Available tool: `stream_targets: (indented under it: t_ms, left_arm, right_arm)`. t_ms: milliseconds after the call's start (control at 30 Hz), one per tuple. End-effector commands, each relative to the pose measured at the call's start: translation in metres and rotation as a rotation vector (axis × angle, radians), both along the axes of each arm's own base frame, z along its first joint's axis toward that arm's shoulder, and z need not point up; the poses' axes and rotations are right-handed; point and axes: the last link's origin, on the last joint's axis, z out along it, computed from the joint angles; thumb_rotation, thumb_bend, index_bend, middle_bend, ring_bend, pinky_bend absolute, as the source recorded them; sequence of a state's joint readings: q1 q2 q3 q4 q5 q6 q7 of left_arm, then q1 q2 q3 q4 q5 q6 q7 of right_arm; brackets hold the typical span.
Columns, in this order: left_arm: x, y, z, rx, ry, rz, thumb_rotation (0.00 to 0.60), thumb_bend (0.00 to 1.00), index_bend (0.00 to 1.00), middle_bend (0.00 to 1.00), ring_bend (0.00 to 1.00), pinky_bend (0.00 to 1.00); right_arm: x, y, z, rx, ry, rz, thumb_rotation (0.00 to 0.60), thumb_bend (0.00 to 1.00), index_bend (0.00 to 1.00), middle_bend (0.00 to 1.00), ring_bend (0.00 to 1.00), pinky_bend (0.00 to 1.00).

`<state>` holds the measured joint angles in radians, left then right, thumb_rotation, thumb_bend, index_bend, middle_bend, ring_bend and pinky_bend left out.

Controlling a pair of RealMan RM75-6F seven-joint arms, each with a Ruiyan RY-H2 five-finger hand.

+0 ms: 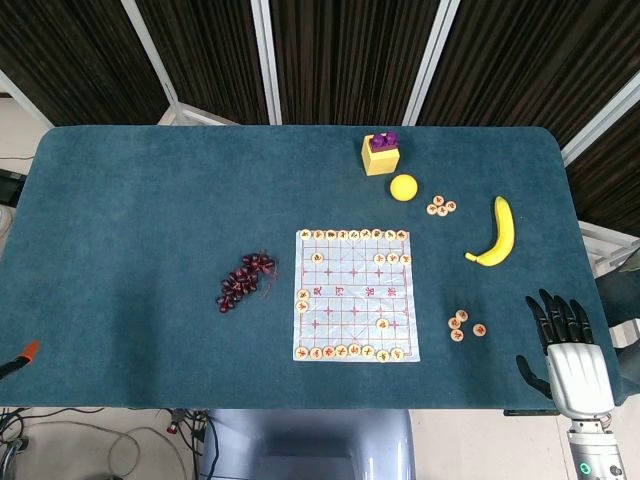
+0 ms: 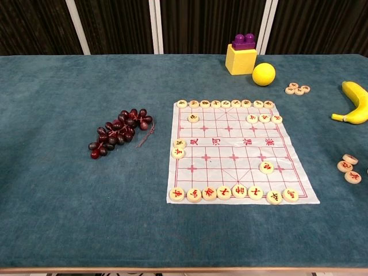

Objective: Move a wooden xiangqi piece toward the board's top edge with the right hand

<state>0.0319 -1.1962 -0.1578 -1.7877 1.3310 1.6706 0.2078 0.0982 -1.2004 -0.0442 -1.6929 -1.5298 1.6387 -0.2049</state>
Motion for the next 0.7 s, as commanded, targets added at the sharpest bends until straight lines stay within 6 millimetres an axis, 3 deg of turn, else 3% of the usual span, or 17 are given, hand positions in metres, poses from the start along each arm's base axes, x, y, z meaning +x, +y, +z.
stream_targets:
  t_ms: [33,700]
  left_arm:
    - [0.0,0.0002,-0.0002,0.0,0.0,0.001,0.6,0.03,0.02,0.0,0.0,0.04]
    - [0.0025,-0.0023,0.0005,0.0,-0.008,-0.011,0.6,0.03,0.02,0.0,0.0,0.04]
  right_arm:
    - [-0.0006,-0.0003,-0.0009,0.0,-0.002,-0.003,0.6,0.37,0.05,0.0,0.0,0.02]
    - [-0.0026,-0.0011,-0.0032,0.016,-0.02,-0.027,0.6,0.37,0.05,0.0,0.0,0.02]
